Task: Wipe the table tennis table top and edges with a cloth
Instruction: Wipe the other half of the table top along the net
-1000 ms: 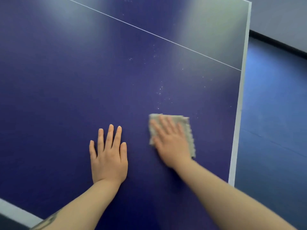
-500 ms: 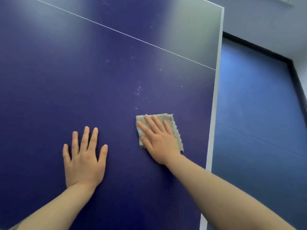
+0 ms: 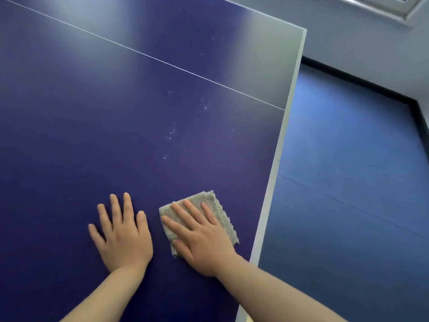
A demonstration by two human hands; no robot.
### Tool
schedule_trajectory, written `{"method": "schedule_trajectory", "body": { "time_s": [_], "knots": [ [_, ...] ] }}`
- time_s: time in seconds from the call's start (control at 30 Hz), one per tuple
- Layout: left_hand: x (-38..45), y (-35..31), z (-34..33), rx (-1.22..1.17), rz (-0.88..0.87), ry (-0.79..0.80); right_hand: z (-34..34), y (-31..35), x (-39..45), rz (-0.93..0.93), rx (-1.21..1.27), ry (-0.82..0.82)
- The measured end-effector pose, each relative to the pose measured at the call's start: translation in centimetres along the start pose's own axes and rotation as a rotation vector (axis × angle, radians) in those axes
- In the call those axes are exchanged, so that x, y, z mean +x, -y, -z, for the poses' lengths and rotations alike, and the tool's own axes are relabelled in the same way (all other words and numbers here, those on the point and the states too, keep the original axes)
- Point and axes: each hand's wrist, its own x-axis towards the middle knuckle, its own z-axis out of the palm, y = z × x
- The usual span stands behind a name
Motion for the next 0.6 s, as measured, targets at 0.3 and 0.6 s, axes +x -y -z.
{"method": "schedule_trajectory", "body": {
  "time_s": [0.3,0.6],
  "knots": [
    [-6.4,-11.7,-4.9,-0.042,0.126,-0.008,0.9,-9.1,-4.7,-0.59,0.07,-0.195],
    [-6.3,-12.0,-5.7,0.032,0.195,-0.077,4.0,-17.1,3.0,-0.379,0.123,-0.068]
  ]
}}
